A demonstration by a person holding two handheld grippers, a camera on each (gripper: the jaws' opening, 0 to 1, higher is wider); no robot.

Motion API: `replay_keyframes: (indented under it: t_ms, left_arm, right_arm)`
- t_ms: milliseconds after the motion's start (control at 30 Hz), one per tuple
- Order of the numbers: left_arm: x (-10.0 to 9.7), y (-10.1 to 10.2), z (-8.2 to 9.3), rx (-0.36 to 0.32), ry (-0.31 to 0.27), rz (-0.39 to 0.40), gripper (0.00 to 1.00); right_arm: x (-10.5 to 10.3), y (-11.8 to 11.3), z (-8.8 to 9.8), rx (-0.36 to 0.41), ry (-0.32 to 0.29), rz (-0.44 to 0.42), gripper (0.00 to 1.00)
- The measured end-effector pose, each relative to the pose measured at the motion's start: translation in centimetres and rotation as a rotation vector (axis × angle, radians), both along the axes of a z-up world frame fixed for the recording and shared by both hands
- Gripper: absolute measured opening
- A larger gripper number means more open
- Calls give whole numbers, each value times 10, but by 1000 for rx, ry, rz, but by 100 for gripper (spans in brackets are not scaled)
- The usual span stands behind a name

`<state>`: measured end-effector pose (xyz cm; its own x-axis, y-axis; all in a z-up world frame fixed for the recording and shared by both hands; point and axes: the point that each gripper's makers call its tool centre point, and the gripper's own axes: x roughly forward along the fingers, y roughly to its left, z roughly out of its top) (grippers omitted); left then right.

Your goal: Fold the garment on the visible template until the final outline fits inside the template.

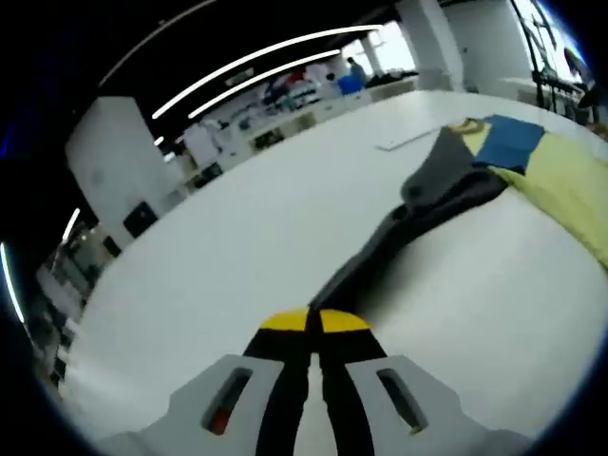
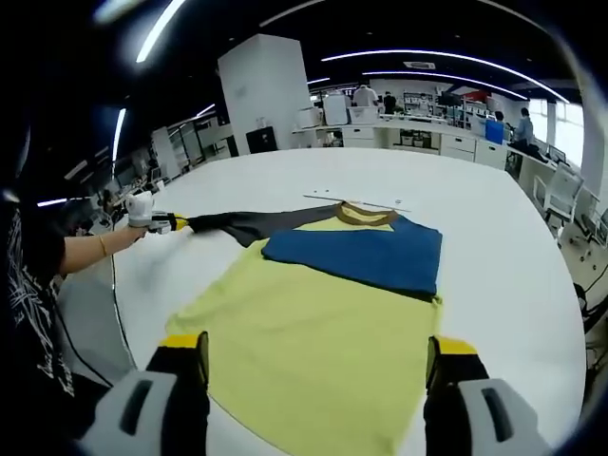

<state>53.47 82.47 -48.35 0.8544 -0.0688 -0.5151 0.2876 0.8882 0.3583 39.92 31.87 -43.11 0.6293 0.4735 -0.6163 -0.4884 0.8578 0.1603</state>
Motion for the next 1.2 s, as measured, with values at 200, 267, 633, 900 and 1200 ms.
replay_keyframes:
  t_ms: [200, 267, 633, 900, 1200]
  left_arm:
    - [-5, -3, 25, -204, -29, 87, 0]
    - [-7, -3, 30, -206, -27, 88, 0]
    - [7, 1, 29, -285, -7, 162, 0]
    - [32, 20, 17, -248, -39, 252, 4]
    - [35, 33, -1, -241, -18, 330, 25]
  right_arm:
    - [-1, 2, 0, 6, 1, 1, 95]
    - [-1, 3, 1, 9, -1, 2, 94]
    - [-2, 4, -2, 23, 3, -3, 94]
    - [-2, -7, -1, 18, 0, -42, 94]
    - [-3, -9, -2, 14, 9, -61, 93]
